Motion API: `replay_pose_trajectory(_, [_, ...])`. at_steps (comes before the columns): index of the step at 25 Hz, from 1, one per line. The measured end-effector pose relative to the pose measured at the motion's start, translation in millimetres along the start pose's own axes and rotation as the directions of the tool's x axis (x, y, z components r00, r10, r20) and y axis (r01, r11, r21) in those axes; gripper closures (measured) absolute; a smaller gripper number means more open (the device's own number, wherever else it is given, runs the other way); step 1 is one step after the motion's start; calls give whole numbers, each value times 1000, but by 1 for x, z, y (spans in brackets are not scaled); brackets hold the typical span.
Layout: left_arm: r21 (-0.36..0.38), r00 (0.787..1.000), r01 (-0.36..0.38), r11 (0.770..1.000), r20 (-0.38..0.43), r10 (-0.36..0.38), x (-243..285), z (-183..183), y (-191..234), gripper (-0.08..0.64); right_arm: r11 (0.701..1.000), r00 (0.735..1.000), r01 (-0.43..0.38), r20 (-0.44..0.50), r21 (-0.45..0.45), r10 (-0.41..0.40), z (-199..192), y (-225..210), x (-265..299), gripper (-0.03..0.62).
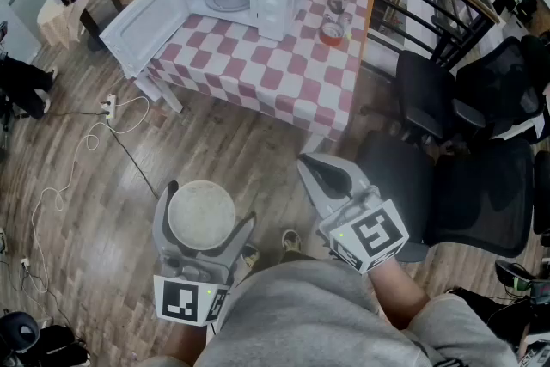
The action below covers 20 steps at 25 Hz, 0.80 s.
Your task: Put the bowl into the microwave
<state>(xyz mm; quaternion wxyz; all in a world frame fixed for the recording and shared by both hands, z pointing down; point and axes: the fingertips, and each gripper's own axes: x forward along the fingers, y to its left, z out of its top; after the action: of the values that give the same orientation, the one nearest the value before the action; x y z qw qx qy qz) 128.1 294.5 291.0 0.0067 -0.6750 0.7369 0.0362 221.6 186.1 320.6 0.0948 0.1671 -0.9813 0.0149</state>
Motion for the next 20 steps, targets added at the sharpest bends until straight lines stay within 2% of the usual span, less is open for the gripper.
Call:
replay_pose_trajectory(6, [44, 1000, 1, 999, 6, -1, -9, 8, 17, 15, 999, 1000, 19, 4, 51, -19, -1, 13, 11, 595])
replay_pose_trajectory(11, [47, 1000, 13, 999, 10, -13, -13, 14, 32, 15, 995, 999, 18, 33, 95, -22, 4, 23, 20, 595])
replay_pose_trajectory(20, [44, 1000, 10, 999, 18, -11, -34, 16, 57, 15, 996, 999, 39, -6, 81, -38, 0, 54, 31, 595])
